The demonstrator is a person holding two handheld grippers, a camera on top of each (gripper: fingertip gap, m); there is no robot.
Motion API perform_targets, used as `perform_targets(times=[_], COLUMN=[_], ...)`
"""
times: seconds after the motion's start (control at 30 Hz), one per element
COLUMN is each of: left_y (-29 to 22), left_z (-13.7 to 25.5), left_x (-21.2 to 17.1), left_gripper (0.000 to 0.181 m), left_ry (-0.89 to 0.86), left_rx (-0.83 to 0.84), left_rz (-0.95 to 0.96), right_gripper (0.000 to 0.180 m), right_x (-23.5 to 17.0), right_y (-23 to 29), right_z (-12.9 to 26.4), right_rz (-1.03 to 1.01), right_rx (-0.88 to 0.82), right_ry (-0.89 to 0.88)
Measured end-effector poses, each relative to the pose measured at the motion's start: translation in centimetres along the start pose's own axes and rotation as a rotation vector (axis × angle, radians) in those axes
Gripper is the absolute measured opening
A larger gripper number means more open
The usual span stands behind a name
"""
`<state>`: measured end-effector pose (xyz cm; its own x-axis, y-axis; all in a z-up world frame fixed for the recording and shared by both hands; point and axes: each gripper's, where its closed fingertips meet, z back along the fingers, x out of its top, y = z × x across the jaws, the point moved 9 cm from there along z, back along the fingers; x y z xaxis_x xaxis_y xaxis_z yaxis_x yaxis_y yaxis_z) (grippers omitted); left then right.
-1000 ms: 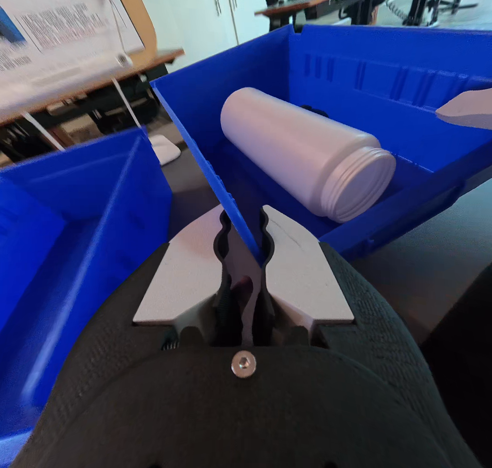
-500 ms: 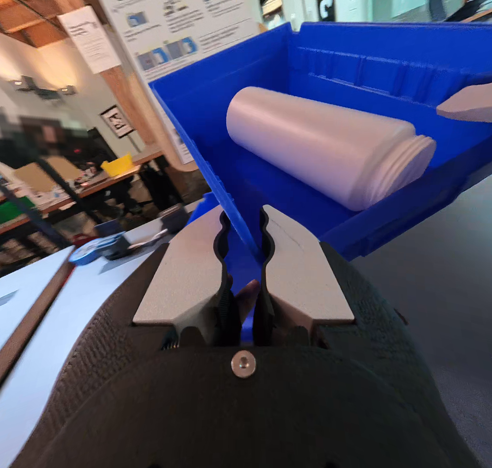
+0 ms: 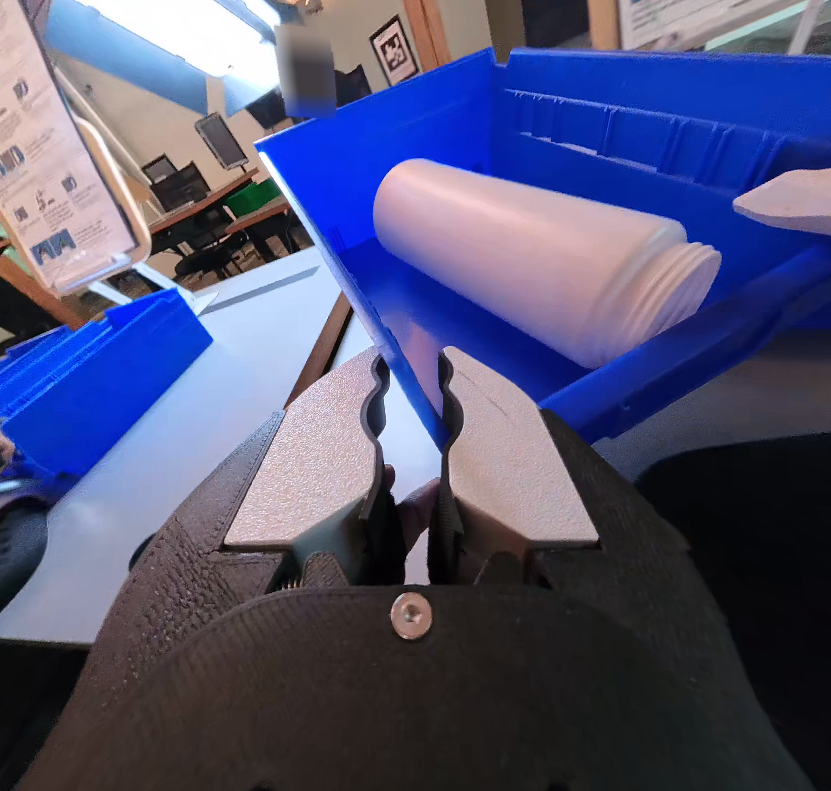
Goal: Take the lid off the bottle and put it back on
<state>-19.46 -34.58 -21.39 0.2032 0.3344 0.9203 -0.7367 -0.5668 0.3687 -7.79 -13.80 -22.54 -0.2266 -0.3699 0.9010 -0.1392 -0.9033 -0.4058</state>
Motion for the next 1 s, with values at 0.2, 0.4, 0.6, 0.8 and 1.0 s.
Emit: perform_targets(times=[0.2, 0.4, 0.6, 0.8, 1.0], left_y=[1.2, 0.7, 0.6, 0.5, 2.5], left_z=[-1.2, -2.9, -3.7, -4.5, -3.1], left_x=[-4.7, -7.2, -7.8, -9.0, -6.0], left_gripper=[0.019, 0.019, 0.019, 0.026, 0.077], left_ry=[0.048, 0.071, 0.05, 0.051, -0.147], left_rx=[0.006, -0.023, -0.037, -0.059, -0.01], left_rz=[0.093, 0.132, 0.144, 0.151, 0.184], right_gripper=[0.015, 0.017, 0.018, 0.025, 0.095], right_x=[-2.2, -4.0, -4.6, -5.1, -1.8], right_y=[3.3, 3.8, 3.7, 3.7, 1.6], right_z=[-3.4, -4.9, -5.4, -5.8, -2.2], right_rz=[0.03, 0.037, 0.013, 0.053, 0.043], right_rx=[0.056, 0.09, 0.101, 0.168, 0.158], right_ry=[0.073, 0.164, 0.2, 0.231, 0.121])
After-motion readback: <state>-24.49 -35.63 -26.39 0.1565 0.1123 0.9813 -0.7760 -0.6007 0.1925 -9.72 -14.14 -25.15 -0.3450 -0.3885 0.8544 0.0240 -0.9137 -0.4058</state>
